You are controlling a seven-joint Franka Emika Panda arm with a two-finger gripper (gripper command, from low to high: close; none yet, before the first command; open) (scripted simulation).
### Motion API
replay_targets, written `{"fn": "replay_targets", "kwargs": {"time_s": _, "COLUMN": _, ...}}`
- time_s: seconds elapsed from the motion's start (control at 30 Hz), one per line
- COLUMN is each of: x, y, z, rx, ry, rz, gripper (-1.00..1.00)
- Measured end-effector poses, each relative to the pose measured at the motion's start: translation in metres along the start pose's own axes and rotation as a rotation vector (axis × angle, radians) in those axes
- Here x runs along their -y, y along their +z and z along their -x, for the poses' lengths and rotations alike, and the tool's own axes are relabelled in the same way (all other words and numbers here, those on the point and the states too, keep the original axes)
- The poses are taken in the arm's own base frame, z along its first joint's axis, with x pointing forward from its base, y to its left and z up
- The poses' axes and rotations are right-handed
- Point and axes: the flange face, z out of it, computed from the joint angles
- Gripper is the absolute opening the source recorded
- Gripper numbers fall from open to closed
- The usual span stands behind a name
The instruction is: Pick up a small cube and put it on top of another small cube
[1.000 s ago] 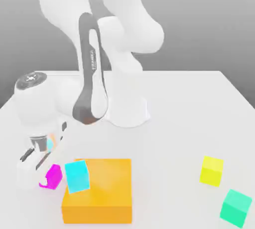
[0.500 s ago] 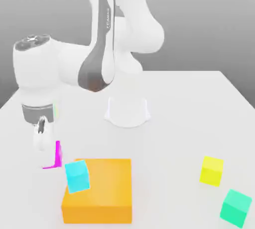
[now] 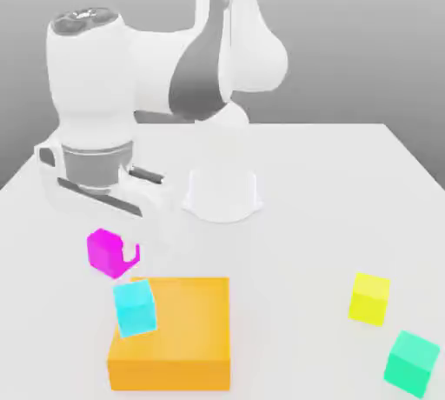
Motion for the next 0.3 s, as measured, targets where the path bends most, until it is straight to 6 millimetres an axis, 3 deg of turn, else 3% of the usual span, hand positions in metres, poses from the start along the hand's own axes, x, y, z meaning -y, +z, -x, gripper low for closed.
{"fn": "replay_targets", "kwargs": {"time_s": 0.07, "x": 0.005, "y": 0.000, "z": 0.004, "rx": 0.003, "ry": -0.082, "rz": -0.002, "gripper": -1.00}}
{"fn": "replay_targets", "kwargs": {"time_s": 0.2, "x": 0.006, "y": 0.047, "z": 0.006, "rx": 0.003, "ry": -0.110, "rz": -0.002, "gripper": -1.00}}
{"fn": "replay_targets", "kwargs": {"time_s": 0.23, "x": 0.006, "y": 0.054, "z": 0.006, "rx": 0.002, "ry": -0.110, "rz": -0.002, "gripper": 1.00}}
{"fn": "replay_targets", "kwargs": {"time_s": 0.3, "x": 0.006, "y": 0.054, "z": 0.006, "rx": 0.002, "ry": -0.109, "rz": -0.002, "gripper": 1.00}}
